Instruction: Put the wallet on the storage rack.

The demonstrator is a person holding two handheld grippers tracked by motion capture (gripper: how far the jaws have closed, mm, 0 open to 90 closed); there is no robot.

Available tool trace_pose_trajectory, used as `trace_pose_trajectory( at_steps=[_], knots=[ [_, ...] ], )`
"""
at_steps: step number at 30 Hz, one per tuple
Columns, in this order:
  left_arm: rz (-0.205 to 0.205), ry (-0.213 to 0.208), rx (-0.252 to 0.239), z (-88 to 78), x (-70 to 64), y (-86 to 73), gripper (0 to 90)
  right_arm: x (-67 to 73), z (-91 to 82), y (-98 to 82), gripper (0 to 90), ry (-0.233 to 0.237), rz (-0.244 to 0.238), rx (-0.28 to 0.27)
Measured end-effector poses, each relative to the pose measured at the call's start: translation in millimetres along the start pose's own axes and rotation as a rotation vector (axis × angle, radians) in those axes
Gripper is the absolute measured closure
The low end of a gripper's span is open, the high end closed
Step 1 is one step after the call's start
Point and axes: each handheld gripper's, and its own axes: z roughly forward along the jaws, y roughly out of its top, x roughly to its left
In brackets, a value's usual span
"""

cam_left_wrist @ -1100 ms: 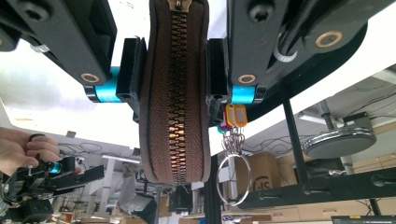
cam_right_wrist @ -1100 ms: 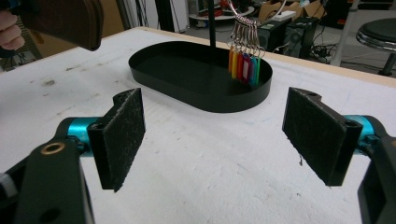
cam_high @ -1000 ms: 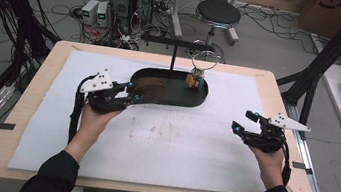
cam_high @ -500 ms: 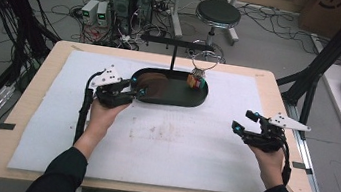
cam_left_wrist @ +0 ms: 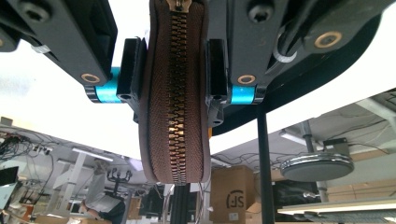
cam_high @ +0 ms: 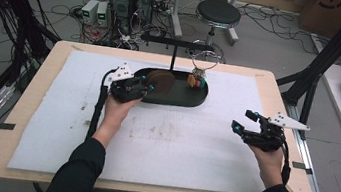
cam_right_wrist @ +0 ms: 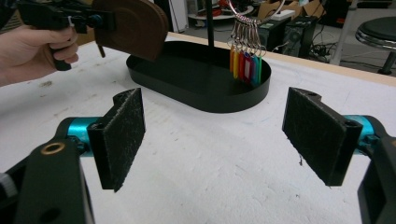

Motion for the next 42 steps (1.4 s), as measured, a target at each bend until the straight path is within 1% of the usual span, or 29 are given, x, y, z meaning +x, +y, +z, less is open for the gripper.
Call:
trace_pose_trajectory(
  at_steps=[2, 3, 5, 6, 8, 9, 12, 13, 15, 16, 18, 20, 21, 23, 26, 27, 28, 32, 35, 37, 40, 42],
  knots=[
    [0.014, 0.004, -0.002, 6.9, 0.9, -0.8, 66.6, -0.3, 1.2, -0.1, 21.6, 0.002, 0.000, 0.002],
    [0.021, -0.001, 0.005, 10.5, 2.1, -0.7, 66.6, -0.4, 1.8, -0.1, 21.6, 0.003, -0.001, 0.002],
    [0.055, 0.012, -0.014, 16.7, 2.6, -3.1, 66.7, 0.0, 2.8, -0.1, 21.6, 0.005, 0.001, 0.005],
    [0.052, 0.014, -0.022, 19.2, 3.6, -4.4, 66.7, 0.1, 3.3, 0.0, 21.6, 0.005, -0.001, 0.004],
    [0.023, 0.001, -0.024, 23.3, 7.0, -6.8, 66.8, 0.2, 4.1, 0.2, 21.6, 0.007, -0.006, 0.001],
    [0.007, -0.008, -0.017, 26.4, 8.9, -8.4, 66.8, 0.4, 4.2, 0.2, 21.6, 0.006, -0.007, 0.002],
    [0.011, -0.006, 0.015, 34.3, 11.3, -10.5, 66.8, 0.8, 5.4, 0.4, 21.7, 0.008, -0.003, 0.002],
    [0.009, 0.005, 0.015, 36.6, 11.6, -11.3, 66.7, 1.0, 6.0, 0.4, 21.7, 0.010, -0.005, 0.004],
    [-0.002, 0.002, 0.015, 41.4, 13.3, -12.8, 66.8, 1.6, 6.8, 0.4, 21.7, 0.013, -0.006, 0.005],
    [-0.008, 0.005, 0.020, 44.1, 13.4, -13.4, 66.7, 2.0, 7.2, 0.4, 21.7, 0.015, -0.004, 0.007],
    [0.000, 0.017, 0.032, 48.9, 13.7, -14.1, 66.7, 1.9, 7.8, 0.3, 21.7, 0.015, -0.009, 0.006],
    [-0.012, 0.025, 0.046, 52.9, 13.8, -15.9, 66.5, 1.8, 7.8, 0.3, 21.7, 0.015, -0.008, 0.007],
    [-0.013, 0.033, 0.047, 54.1, 13.6, -16.7, 66.5, 2.0, 7.4, 0.3, 21.7, 0.014, -0.006, 0.009],
    [-0.025, 0.035, 0.060, 56.8, 15.0, -19.5, 66.5, 1.8, 7.2, 0.3, 21.7, 0.012, -0.005, 0.007],
    [-0.025, 0.055, 0.080, 58.9, 16.5, -22.7, 66.5, 1.4, 7.4, 0.3, 21.7, 0.011, -0.008, 0.005],
    [-0.041, 0.057, 0.074, 59.0, 17.8, -23.5, 66.5, 1.5, 7.5, 0.3, 21.7, 0.012, -0.007, 0.005],
    [-0.047, 0.062, 0.073, 59.0, 18.7, -23.7, 66.4, 1.8, 7.5, 0.3, 21.7, 0.013, -0.006, 0.008],
    [-0.061, 0.065, 0.067, 60.7, 21.1, -24.6, 65.7, 2.0, 8.2, 0.2, 21.7, 0.014, -0.008, 0.009],
    [-0.054, 0.073, 0.076, 61.7, 21.1, -23.9, 64.7, 2.7, 8.4, 0.2, 21.7, 0.016, -0.009, 0.011],
    [-0.045, 0.079, 0.097, 62.4, 20.5, -24.1, 63.3, 2.7, 8.5, 0.2, 21.7, 0.016, -0.009, 0.011],
    [-0.034, 0.089, 0.161, 63.5, 20.8, -27.4, 61.5, 2.6, 8.7, 0.1, 21.7, 0.016, -0.008, 0.012],
    [-0.050, 0.087, 0.167, 63.6, 21.9, -29.0, 60.6, 3.1, 8.7, 0.2, 21.7, 0.016, -0.009, 0.011]
  ],
)
